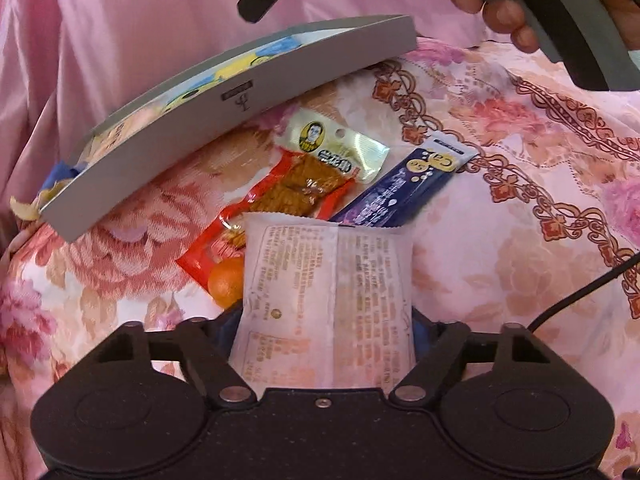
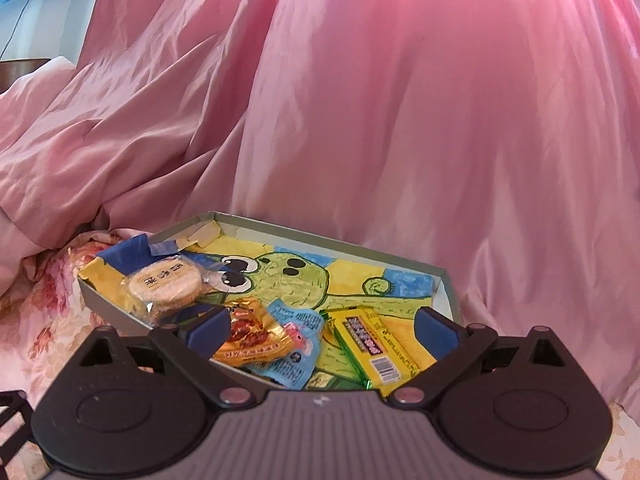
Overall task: Organize snacks
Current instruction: 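Lower the yellow bar into the tray and open the right tool, then lower the white packet into the tray and open the left tool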
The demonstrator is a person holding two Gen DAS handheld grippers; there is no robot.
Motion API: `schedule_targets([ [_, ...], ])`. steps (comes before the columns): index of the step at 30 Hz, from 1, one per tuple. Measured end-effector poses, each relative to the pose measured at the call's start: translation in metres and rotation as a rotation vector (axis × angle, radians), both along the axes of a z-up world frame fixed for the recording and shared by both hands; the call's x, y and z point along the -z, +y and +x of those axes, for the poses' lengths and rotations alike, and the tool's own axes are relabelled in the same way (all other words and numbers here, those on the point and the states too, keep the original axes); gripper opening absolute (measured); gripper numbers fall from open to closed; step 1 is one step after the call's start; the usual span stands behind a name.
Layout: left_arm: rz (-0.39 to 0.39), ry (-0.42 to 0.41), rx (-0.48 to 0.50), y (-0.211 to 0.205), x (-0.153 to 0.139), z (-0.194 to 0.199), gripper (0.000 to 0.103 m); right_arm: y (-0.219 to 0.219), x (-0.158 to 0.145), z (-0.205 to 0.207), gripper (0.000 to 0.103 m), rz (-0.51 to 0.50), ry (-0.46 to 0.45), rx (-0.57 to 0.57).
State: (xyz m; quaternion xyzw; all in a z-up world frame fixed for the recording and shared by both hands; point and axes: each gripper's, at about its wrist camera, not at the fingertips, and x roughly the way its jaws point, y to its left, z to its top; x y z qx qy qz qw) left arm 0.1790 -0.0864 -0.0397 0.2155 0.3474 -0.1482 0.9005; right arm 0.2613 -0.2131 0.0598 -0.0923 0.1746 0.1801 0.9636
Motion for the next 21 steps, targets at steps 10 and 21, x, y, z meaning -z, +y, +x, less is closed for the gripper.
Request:
schedule_targets([
  [10, -0.168, -0.082, -0.081, 0.020, -0.030, -0.004, 0.066, 0.000, 0.001, -0.010, 0.100, 0.000, -0.017, -0.014],
  [21, -0.332, -0.306, -0.250, 0.048, -0.112, 0.037, 0.067, -0.025, -0.017, -0.014, 0.103, 0.099, -0.130, 0.104],
])
